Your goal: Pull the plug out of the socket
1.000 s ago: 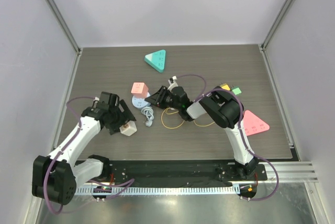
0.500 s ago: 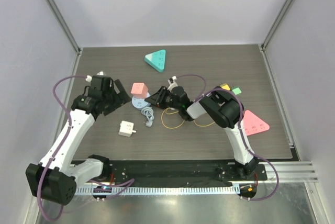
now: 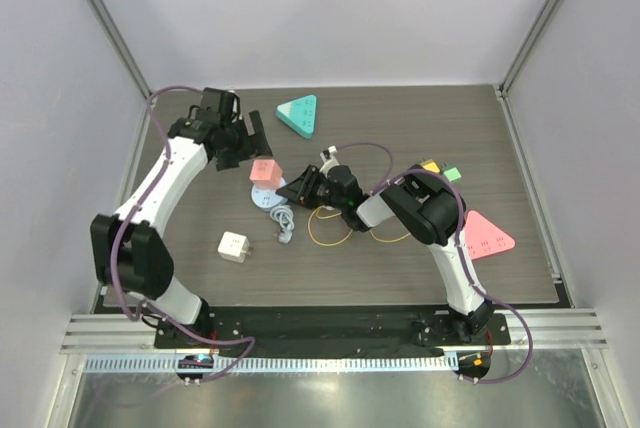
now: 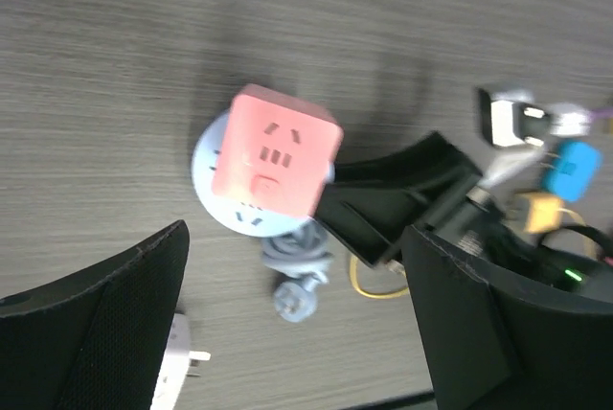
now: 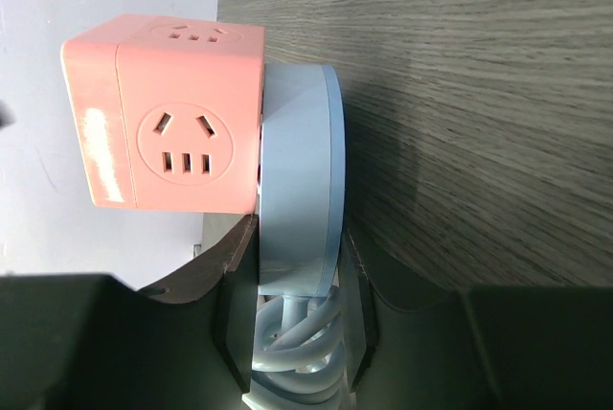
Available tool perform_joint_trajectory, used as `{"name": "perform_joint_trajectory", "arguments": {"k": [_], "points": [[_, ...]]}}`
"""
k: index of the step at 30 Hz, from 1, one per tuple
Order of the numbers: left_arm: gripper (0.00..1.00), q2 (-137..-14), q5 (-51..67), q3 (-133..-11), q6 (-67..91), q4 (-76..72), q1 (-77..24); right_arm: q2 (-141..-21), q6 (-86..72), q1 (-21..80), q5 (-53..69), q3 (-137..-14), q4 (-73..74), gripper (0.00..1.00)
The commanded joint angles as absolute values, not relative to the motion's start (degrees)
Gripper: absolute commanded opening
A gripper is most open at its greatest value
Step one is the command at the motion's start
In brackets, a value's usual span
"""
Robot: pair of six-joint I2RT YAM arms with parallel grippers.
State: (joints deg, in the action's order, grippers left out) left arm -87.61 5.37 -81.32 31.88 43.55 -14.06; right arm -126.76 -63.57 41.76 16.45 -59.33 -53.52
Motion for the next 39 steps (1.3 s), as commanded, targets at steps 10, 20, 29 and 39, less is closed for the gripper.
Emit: {"name": "perform_joint_trajectory", "arguments": {"k": [10,20,29,39], "points": [[1.0,-92.19,6.14,-76.36,24.61,33.22,-13.89,-127.53,-61.26,41.66,20.04,-61.52,-52.91,0.01],[0.93,-99.83,6.5,-78.56,24.52,35.94,-13.8,-127.88,-61.61,41.57,21.27,-61.88,-53.35,0.01],[0.54,-103.8,9.75,-79.81,25.22,39.03,-13.97,-127.35,-62.31,40.52,21.44,-59.85,-54.31,0.01],[0.0,-98.54,14.94,-76.56,26.28,33.76,-14.24,-129.81,-63.99,40.17,20.57,-63.54,-49.49,0.01]]}}
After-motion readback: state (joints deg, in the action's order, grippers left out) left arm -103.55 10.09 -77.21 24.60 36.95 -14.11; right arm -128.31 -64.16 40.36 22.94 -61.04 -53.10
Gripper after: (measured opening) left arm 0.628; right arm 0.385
